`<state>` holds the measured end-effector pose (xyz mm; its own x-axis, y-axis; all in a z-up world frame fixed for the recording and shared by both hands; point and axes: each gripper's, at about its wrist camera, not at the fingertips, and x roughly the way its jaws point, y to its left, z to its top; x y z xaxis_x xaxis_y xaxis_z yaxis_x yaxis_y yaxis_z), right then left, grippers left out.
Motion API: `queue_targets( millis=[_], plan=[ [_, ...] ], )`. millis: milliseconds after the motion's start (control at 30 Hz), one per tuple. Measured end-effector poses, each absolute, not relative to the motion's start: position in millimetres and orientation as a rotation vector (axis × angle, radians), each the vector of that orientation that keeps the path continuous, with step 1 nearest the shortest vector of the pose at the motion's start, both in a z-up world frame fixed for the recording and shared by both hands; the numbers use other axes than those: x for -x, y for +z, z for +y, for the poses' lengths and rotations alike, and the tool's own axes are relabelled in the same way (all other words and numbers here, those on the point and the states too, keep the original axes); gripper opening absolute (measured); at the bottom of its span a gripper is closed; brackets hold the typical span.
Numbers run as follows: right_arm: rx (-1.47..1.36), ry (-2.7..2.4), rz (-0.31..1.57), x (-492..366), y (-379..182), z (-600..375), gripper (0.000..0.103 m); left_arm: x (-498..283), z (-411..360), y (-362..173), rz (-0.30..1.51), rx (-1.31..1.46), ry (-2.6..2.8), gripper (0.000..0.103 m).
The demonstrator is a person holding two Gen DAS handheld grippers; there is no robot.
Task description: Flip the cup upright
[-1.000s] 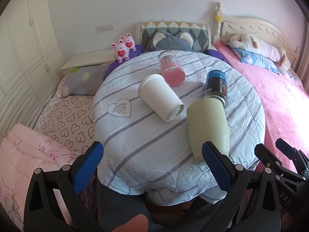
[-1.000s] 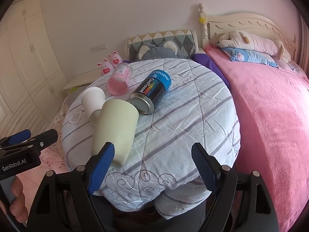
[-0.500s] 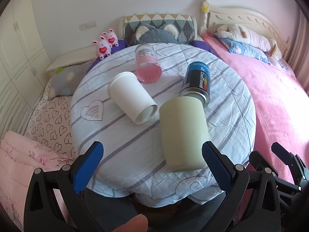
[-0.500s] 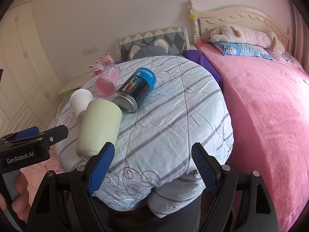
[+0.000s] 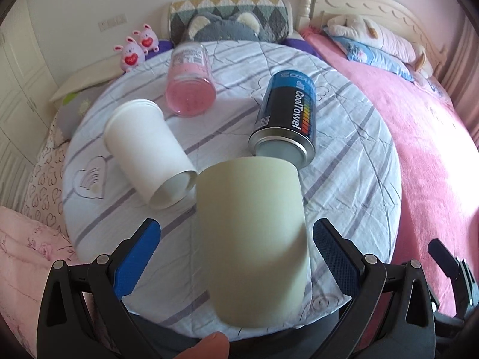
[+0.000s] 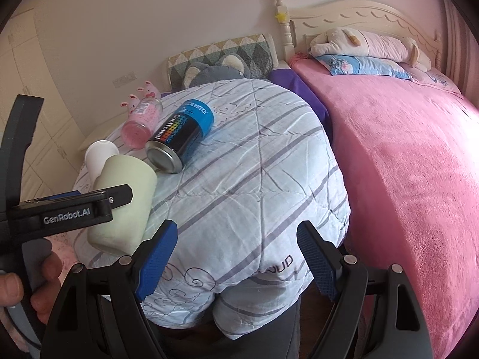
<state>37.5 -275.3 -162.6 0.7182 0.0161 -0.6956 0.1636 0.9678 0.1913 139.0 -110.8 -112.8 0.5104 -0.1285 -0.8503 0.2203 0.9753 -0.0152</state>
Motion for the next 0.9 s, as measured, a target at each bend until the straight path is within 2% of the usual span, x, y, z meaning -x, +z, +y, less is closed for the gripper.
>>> queue_targets(
  millis=[567,600,733,900],
  plan=[
    [-0.251,-0.069,0.796,-53,-168,-272,0.083,-159,-110,-127,1.069,-0.063,-0.219,0.103],
    [-0.250,-0.071,0.795,-52,-168,-272,0.083,-160,-110,-128,1.071,-0.059,-0.221,0.101],
    [-0.251,-0.077,0.791,-50,-166,-273,0.083,-165,-110,-133,1.103,-0.024,-0.255,0.085],
    [-0.251,-0.081,0.786,-48,-163,-274,0.083,-160,-114,-129,1.088,-0.043,-0.268,0.082]
  ],
)
